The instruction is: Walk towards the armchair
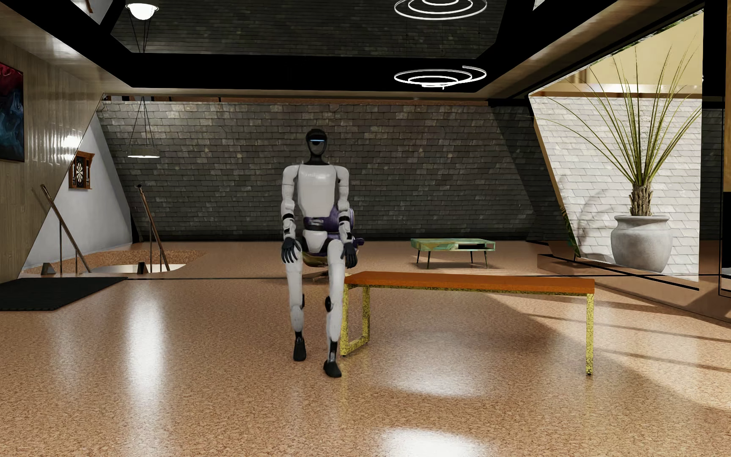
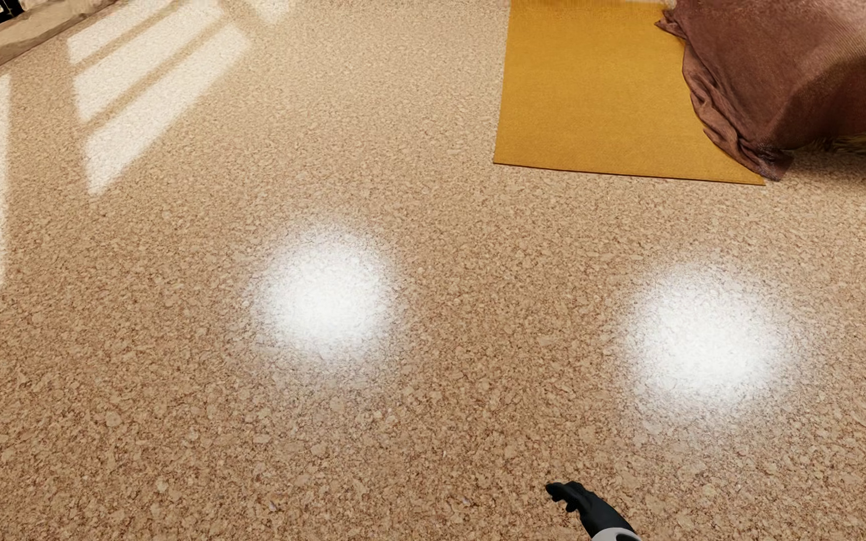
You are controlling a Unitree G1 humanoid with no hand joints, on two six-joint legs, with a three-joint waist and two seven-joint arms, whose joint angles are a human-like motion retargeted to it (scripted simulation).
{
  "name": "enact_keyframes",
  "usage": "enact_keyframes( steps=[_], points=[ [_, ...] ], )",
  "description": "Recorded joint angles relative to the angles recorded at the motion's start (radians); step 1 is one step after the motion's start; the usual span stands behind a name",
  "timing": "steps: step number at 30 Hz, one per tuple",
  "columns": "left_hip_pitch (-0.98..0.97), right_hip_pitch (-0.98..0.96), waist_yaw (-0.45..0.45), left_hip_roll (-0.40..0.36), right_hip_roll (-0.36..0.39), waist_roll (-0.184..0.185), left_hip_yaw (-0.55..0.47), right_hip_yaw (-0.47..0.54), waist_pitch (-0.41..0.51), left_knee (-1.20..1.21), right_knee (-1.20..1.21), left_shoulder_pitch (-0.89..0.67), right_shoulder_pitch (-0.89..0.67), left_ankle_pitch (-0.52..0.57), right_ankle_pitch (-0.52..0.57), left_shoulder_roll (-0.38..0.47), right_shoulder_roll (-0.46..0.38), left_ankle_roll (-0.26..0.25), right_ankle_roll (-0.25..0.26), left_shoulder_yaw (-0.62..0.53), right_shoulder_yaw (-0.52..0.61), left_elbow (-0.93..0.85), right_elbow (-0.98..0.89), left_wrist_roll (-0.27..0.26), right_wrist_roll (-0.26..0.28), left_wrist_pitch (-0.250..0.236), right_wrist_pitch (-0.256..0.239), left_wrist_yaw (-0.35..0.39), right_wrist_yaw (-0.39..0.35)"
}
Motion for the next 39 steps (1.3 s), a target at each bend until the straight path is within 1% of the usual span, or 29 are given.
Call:
enact_keyframes(
  steps=[1,2,3,4,5,6,7,8,9,10,11,12,13,15,16,17,20,22,24,26,28,31,32,33,35,36,37,38,39],
  points=[
    [0.025,-0.010,-0.001,-0.024,-0.028,-0.018,0.007,0.005,-0.004,0.016,0.068,-0.010,0.023,-0.032,0.077,-0.010,-0.002,0.021,0.043,0.005,0.000,0.016,0.016,0.008,-0.005,0.003,0.021,-0.011,0.013],
    [0.046,-0.039,-0.001,-0.050,-0.057,-0.034,0.014,0.018,-0.006,0.036,0.166,-0.020,0.043,-0.066,0.153,-0.018,-0.011,0.034,0.107,0.014,0.009,0.019,0.029,0.011,-0.018,-0.003,0.031,-0.018,0.044],
    [0.059,-0.093,-0.002,-0.078,-0.088,-0.049,0.021,0.035,-0.004,0.064,0.300,-0.032,0.059,-0.102,0.237,-0.027,-0.032,0.043,0.190,0.023,0.027,0.009,0.034,0.011,-0.036,-0.018,0.025,-0.018,0.086],
    [0.073,-0.160,0.000,-0.107,-0.118,-0.063,0.027,0.039,-0.001,0.092,0.458,-0.043,0.074,-0.139,0.319,-0.034,-0.058,0.049,0.226,0.030,0.039,-0.009,0.033,0.009,-0.061,-0.035,0.011,-0.007,0.125],
    [0.085,-0.241,0.003,-0.136,-0.163,-0.079,0.034,0.021,0.005,0.121,0.618,-0.050,0.082,-0.176,0.411,-0.038,-0.080,0.051,0.228,0.038,0.046,-0.032,0.039,0.009,-0.080,-0.057,0.005,0.013,0.137],
    [0.101,-0.321,0.005,-0.169,-0.210,-0.096,0.037,0.025,0.010,0.137,0.755,-0.074,0.088,-0.208,0.456,-0.045,-0.096,0.052,0.229,0.047,0.040,-0.039,0.038,0.008,-0.090,-0.070,0.021,0.038,0.132],
    [0.124,-0.399,0.002,-0.203,-0.234,-0.113,0.029,0.069,0.014,0.143,0.853,-0.098,0.095,-0.232,0.377,-0.050,-0.102,0.054,0.231,0.058,0.024,-0.045,0.042,0.008,-0.092,-0.075,0.048,0.062,0.110],
    [0.147,-0.471,-0.002,-0.235,-0.269,-0.128,0.010,0.086,0.017,0.145,0.906,-0.124,0.102,-0.253,0.280,-0.054,-0.101,0.056,0.211,0.070,0.003,-0.046,0.049,0.008,-0.089,-0.072,0.075,0.082,0.083],
    [0.170,-0.529,-0.010,-0.262,-0.297,-0.140,-0.023,0.090,0.019,0.146,0.905,-0.152,0.112,-0.271,0.201,-0.056,-0.094,0.058,0.161,0.079,-0.015,-0.044,0.051,0.009,-0.082,-0.066,0.092,0.094,0.065],
    [0.185,-0.581,-0.021,-0.286,-0.311,-0.148,-0.066,0.096,0.020,0.157,0.865,-0.183,0.124,-0.291,0.128,-0.059,-0.090,0.059,0.129,0.081,-0.030,-0.040,0.045,0.011,-0.074,-0.063,0.093,0.099,0.059],
    [0.199,-0.625,-0.033,-0.306,-0.306,-0.153,-0.114,0.110,0.022,0.170,0.793,-0.213,0.134,-0.310,0.061,-0.061,-0.088,0.059,0.076,0.073,-0.039,-0.038,0.032,0.015,-0.066,-0.066,0.081,0.097,0.061],
    [0.212,-0.662,-0.046,-0.323,-0.287,-0.154,-0.163,0.141,0.023,0.180,0.698,-0.238,0.141,-0.328,0.015,-0.061,-0.089,0.058,0.044,0.058,-0.045,-0.038,0.017,0.020,-0.061,-0.077,0.068,0.092,0.063],
    [0.231,-0.683,-0.059,-0.334,-0.242,-0.153,-0.215,0.205,0.024,0.180,0.582,-0.258,0.144,-0.341,-0.007,-0.059,-0.088,0.057,0.056,0.039,-0.051,-0.041,0.003,0.025,-0.060,-0.090,0.060,0.087,0.062],
    [0.267,-0.667,-0.082,-0.347,-0.102,-0.142,-0.318,0.489,0.019,0.171,0.307,-0.277,0.144,-0.359,0.005,-0.058,-0.079,0.054,0.170,0.002,-0.070,-0.050,-0.025,0.028,-0.055,-0.114,0.061,0.082,0.054],
    [0.287,-0.643,-0.089,-0.351,-0.089,-0.136,-0.368,0.594,0.014,0.159,0.152,-0.278,0.145,-0.365,0.064,-0.059,-0.072,0.052,0.212,-0.013,-0.083,-0.050,-0.039,0.024,-0.050,-0.120,0.061,0.079,0.052],
    [0.311,-0.622,-0.089,-0.348,-0.109,-0.130,-0.413,0.579,0.012,0.143,0.046,-0.275,0.146,-0.368,0.147,-0.056,-0.062,0.050,0.222,-0.024,-0.092,-0.048,-0.051,0.019,-0.047,-0.121,0.058,0.075,0.048],
    [0.345,-0.572,-0.082,-0.325,-0.125,-0.100,-0.473,0.465,0.016,0.179,0.034,-0.224,0.122,-0.354,0.123,-0.043,-0.050,0.055,0.156,-0.023,-0.067,-0.021,-0.050,0.002,-0.072,-0.080,0.049,0.088,0.036],
    [0.328,-0.517,-0.078,-0.305,-0.127,-0.071,-0.475,0.396,0.017,0.257,-0.013,-0.163,0.097,-0.282,0.129,-0.031,-0.046,0.056,0.115,-0.017,-0.053,-0.003,-0.038,-0.007,-0.082,-0.046,0.038,0.074,0.030],
    [0.273,-0.470,-0.083,-0.291,-0.122,-0.038,-0.491,0.310,0.021,0.397,-0.044,-0.123,0.082,-0.205,0.121,0.015,-0.036,0.032,0.083,-0.081,-0.083,0.027,-0.036,0.020,-0.056,-0.063,-0.004,0.015,0.005],
    [0.195,-0.452,-0.094,-0.287,-0.106,-0.003,-0.521,0.209,0.026,0.577,-0.015,-0.110,0.072,-0.116,0.083,0.089,-0.018,-0.047,0.059,-0.166,-0.108,0.039,-0.037,0.062,-0.035,-0.103,-0.035,-0.063,-0.039],
    [0.158,-0.442,-0.098,-0.287,-0.101,0.026,-0.564,0.117,0.028,0.676,0.020,-0.105,0.060,-0.049,0.049,0.143,0.000,-0.168,0.041,-0.167,-0.133,0.021,-0.017,0.054,-0.027,-0.104,-0.033,-0.096,-0.074],
    [0.173,-0.411,-0.092,-0.301,-0.141,0.044,-0.640,-0.015,0.029,0.680,0.042,-0.091,0.049,-0.011,0.029,0.145,0.016,-0.313,0.026,-0.046,-0.153,-0.071,0.030,-0.025,-0.035,-0.041,0.019,0.005,-0.063],
    [0.173,-0.400,-0.093,-0.295,-0.165,0.044,-0.612,-0.060,0.029,0.669,0.047,-0.089,0.049,-0.035,0.029,0.135,0.014,-0.317,0.025,-0.018,-0.141,-0.108,0.043,-0.046,-0.050,-0.036,0.024,0.031,-0.049],
    [0.170,-0.393,-0.096,-0.287,-0.190,0.042,-0.569,-0.106,0.028,0.658,0.055,-0.092,0.060,-0.078,0.028,0.130,0.005,-0.317,0.026,-0.006,-0.122,-0.139,0.052,-0.061,-0.068,-0.043,0.008,0.042,-0.039],
    [0.164,-0.372,-0.099,-0.241,-0.234,0.036,-0.526,-0.189,0.025,0.610,0.056,-0.102,0.068,-0.203,0.028,0.119,-0.006,-0.318,0.032,0.000,-0.070,-0.188,0.040,-0.070,-0.094,-0.073,-0.003,0.040,-0.011],
    [0.135,-0.354,-0.100,-0.115,-0.250,0.036,-0.442,-0.236,0.024,0.565,0.046,-0.103,0.076,-0.233,0.030,0.108,-0.017,-0.332,0.035,-0.001,-0.049,-0.204,0.037,-0.068,-0.100,-0.082,-0.010,0.040,-0.002],
    [0.125,-0.332,-0.102,0.059,-0.260,0.039,-0.234,-0.282,0.021,0.493,0.021,-0.104,0.083,-0.264,0.039,0.092,-0.030,-0.232,0.039,-0.007,-0.033,-0.212,0.034,-0.058,-0.102,-0.081,-0.011,0.043,0.005],
    [0.165,-0.312,-0.101,0.208,-0.267,0.044,0.022,-0.324,0.014,0.379,-0.007,-0.107,0.088,-0.302,0.049,0.077,-0.042,-0.121,0.044,-0.015,-0.026,-0.212,0.033,-0.041,-0.100,-0.073,-0.005,0.047,0.010],
    [0.224,-0.294,-0.100,0.296,-0.272,0.047,0.264,-0.365,0.006,0.267,-0.032,-0.110,0.092,-0.316,0.058,0.064,-0.050,-0.086,0.053,-0.025,-0.028,-0.205,0.032,-0.023,-0.092,-0.062,0.005,0.050,0.014]
  ],
)
